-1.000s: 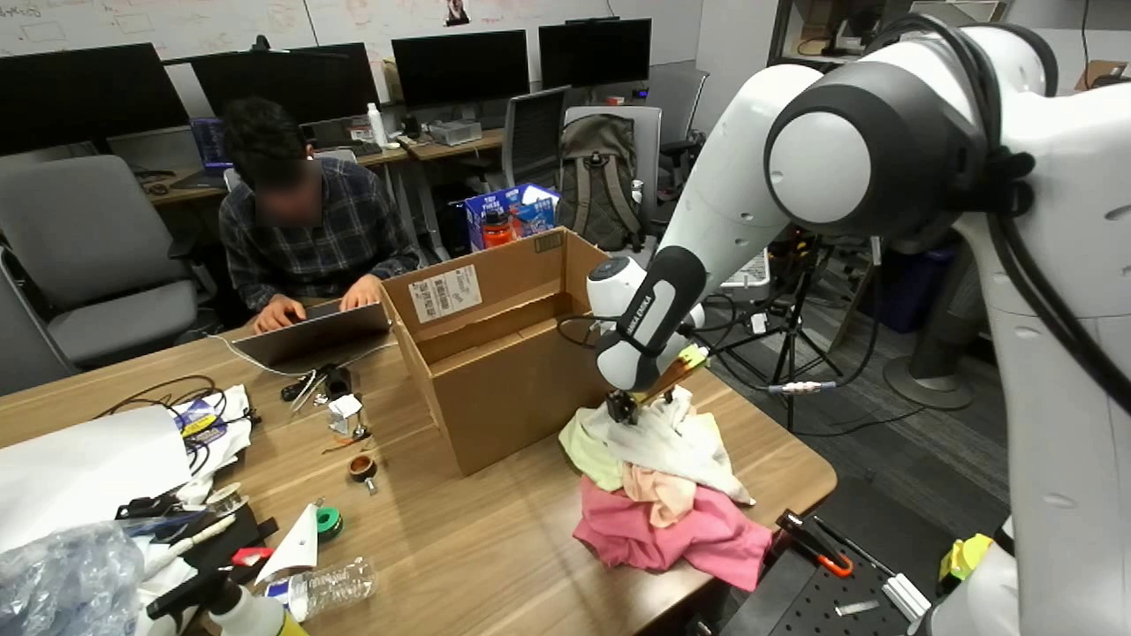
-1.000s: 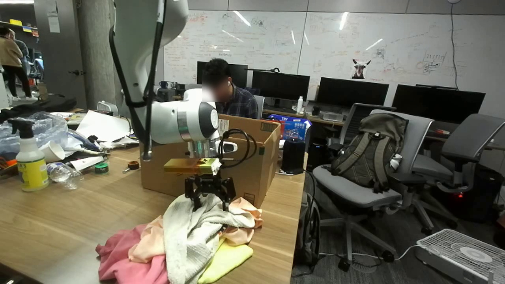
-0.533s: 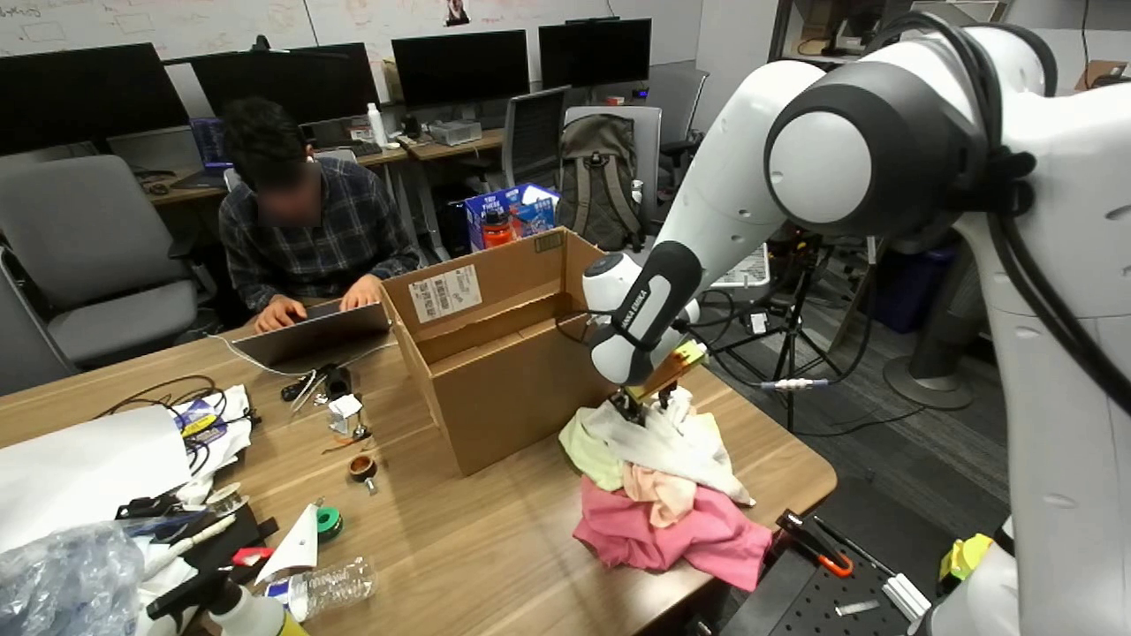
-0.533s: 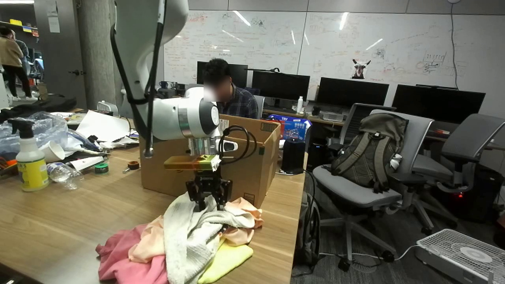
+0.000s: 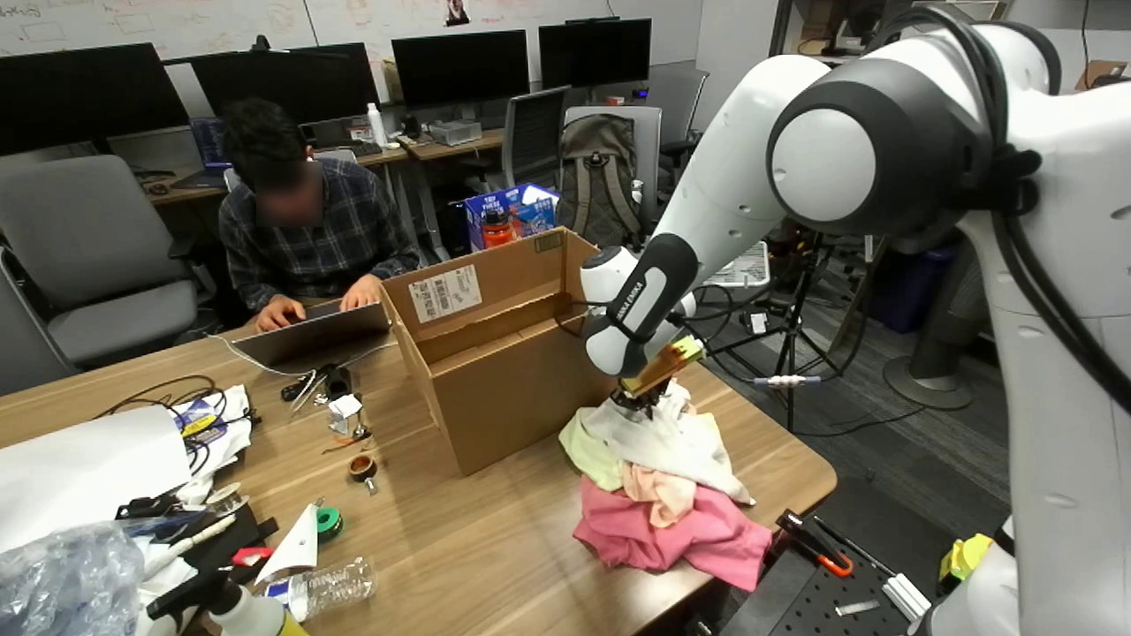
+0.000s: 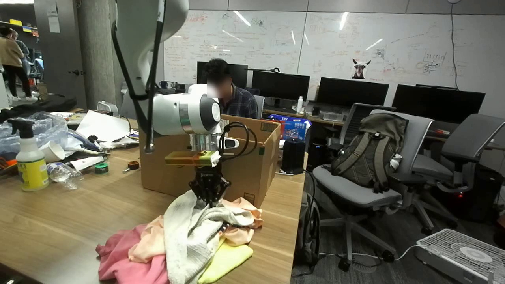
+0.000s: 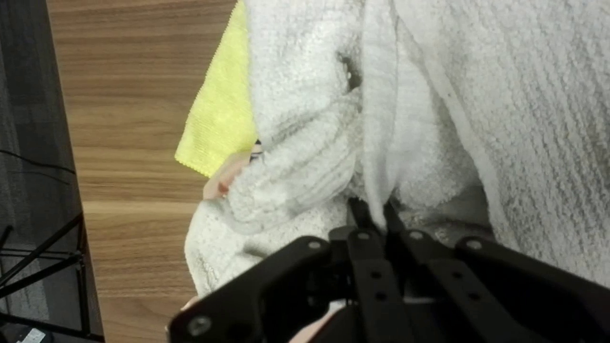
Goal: Pick the clothes and put them in the box
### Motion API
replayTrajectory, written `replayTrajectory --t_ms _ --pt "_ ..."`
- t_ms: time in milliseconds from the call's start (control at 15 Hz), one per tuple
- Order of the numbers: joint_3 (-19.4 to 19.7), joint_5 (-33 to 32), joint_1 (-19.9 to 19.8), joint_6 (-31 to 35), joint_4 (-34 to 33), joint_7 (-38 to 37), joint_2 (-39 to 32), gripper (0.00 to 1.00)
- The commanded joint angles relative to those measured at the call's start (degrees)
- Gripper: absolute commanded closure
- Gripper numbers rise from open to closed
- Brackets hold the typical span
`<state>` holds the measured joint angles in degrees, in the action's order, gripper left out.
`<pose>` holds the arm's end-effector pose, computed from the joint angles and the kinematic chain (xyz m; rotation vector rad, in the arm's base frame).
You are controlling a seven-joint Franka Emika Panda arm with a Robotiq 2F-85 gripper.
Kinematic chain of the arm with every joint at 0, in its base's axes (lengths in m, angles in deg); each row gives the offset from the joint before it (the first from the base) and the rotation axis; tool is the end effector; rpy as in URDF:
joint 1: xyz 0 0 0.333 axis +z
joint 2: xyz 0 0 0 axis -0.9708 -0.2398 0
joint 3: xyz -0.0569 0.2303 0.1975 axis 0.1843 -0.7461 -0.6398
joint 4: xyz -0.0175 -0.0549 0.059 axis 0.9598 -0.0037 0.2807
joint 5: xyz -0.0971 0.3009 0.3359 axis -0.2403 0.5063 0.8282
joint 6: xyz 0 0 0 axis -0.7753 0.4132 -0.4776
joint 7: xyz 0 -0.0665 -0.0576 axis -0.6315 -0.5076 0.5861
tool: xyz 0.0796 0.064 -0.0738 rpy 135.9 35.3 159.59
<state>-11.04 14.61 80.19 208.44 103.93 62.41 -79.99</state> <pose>0.5743 -0.0770 0.0657 2.8723 -0.3055 -0.2348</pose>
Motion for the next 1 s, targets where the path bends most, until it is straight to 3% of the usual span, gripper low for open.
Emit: replayTrajectory --t_ms 0,467,933 --pt "-1.2 3.2 -0.8 -1.3 0.4 0.1 3.7 0.98" --pt "-3.0 7.2 -0.5 0.3 3.2 -0.6 13.8 0.98" --pt "-6.2 5.9 0.6 -1.1 5.8 -4.3 23.7 0.98"
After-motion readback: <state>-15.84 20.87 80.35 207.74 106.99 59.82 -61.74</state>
